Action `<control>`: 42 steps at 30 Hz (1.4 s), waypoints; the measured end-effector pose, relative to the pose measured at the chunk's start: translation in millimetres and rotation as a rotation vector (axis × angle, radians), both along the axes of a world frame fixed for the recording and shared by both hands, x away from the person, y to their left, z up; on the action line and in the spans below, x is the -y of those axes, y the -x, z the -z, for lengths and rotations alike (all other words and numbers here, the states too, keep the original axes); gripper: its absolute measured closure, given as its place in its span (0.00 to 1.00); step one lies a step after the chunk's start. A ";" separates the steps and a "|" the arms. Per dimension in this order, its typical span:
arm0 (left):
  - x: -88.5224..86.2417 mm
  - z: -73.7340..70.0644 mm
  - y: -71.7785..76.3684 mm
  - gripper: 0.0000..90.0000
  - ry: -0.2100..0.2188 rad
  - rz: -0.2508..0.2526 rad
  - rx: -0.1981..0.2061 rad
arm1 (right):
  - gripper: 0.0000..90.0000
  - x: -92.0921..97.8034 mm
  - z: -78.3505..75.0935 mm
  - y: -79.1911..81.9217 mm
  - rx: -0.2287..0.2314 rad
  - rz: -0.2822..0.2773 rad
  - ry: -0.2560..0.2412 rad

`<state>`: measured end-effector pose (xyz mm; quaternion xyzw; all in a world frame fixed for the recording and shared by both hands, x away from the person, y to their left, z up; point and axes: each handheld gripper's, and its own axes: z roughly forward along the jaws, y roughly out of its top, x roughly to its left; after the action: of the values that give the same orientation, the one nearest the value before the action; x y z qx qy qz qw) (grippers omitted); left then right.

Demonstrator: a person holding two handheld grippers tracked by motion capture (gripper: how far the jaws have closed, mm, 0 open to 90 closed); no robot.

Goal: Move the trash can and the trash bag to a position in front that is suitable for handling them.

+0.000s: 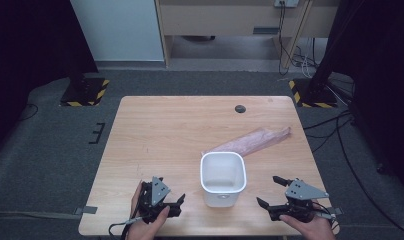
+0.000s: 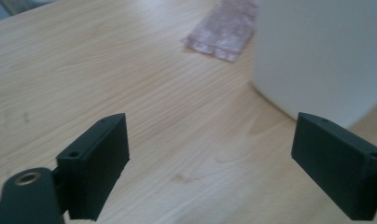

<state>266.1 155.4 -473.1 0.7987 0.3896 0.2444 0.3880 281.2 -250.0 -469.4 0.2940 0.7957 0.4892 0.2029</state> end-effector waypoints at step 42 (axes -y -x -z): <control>52.0 2.8 -22.1 0.47 0.113 0.171 0.052 | 0.47 -84.1 10.1 -37.2 -0.040 -0.124 0.057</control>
<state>288.2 103.4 -475.9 0.7992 0.3232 0.2088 0.4618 318.4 -165.8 -479.5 0.2478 0.8299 0.4719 0.1648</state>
